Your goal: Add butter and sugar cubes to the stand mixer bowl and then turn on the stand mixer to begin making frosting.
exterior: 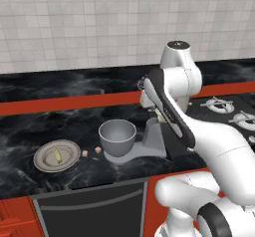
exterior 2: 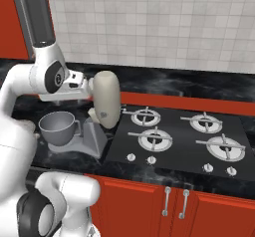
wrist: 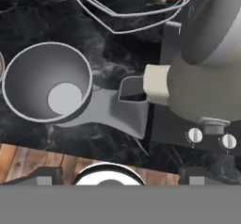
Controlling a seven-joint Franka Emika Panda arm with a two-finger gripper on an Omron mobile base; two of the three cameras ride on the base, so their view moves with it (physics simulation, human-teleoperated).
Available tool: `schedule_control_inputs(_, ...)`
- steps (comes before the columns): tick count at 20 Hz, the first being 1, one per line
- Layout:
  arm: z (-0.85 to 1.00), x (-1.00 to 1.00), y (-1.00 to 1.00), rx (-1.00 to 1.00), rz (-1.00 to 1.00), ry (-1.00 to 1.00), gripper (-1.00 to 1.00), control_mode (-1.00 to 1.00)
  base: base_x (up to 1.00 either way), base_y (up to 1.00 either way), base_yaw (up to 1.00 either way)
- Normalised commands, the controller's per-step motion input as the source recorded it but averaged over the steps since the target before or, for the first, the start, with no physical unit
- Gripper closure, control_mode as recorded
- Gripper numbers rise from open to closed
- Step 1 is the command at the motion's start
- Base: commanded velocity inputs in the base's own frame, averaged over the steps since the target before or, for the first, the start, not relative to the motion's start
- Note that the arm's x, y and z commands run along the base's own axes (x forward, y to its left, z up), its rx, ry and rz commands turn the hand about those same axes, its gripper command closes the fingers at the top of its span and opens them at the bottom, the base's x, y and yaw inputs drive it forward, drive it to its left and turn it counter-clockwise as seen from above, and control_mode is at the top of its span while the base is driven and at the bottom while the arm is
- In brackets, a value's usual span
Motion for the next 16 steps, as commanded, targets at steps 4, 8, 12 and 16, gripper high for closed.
schedule_control_inputs(4,0.00,-0.17,0.76,-0.07,0.05,0.00,-1.00,-1.00,0.00,0.00,0.00)
schedule_control_inputs(8,0.00,-0.08,0.97,-0.04,0.01,0.05,-1.00,-1.00,0.00,0.00,0.00)
schedule_control_inputs(12,0.00,-0.02,1.00,-0.01,0.00,0.08,-1.00,-1.00,0.00,0.00,0.00)
schedule_control_inputs(16,0.00,0.00,0.98,0.00,0.00,0.09,-1.00,-1.00,0.00,0.00,0.00)
